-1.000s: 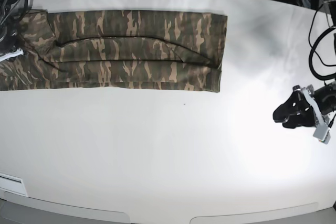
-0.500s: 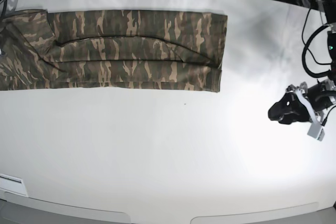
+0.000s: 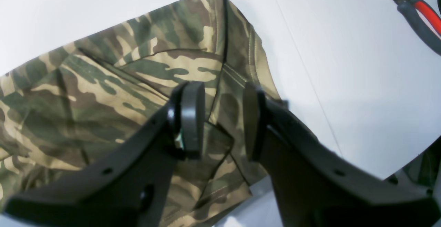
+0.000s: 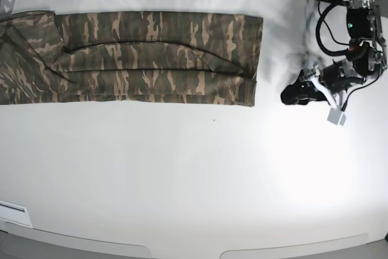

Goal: Fold the T-shirt properly
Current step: 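Grasp the end of the folded strip with the left gripper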

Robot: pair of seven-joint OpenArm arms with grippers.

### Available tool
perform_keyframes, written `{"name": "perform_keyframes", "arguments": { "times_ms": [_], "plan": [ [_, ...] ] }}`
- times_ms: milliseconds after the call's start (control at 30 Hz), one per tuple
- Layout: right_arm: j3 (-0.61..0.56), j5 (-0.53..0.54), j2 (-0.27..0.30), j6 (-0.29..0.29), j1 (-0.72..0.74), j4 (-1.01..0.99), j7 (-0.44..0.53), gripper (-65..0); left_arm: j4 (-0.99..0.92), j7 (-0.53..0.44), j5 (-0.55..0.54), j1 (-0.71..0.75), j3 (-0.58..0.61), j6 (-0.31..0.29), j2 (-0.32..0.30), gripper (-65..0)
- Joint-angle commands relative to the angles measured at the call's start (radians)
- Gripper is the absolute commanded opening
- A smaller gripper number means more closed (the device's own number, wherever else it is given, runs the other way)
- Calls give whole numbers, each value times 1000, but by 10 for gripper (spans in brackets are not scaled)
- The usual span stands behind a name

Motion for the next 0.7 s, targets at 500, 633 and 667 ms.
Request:
{"name": "perform_keyframes", "arguments": {
  "times_ms": [500,633,667],
  "plan": [
    [8,3,29,0,8,19,23,-431,19,-19,-55,106,72,-29,10,-294],
    [8,0,31,0,8,19,23,-431,19,-20,-55,103,106,-22,60,-290],
    [8,0,31,0,7,19,23,-431,19,-20,-54,103,105,-9,77,-290]
  ]
}}
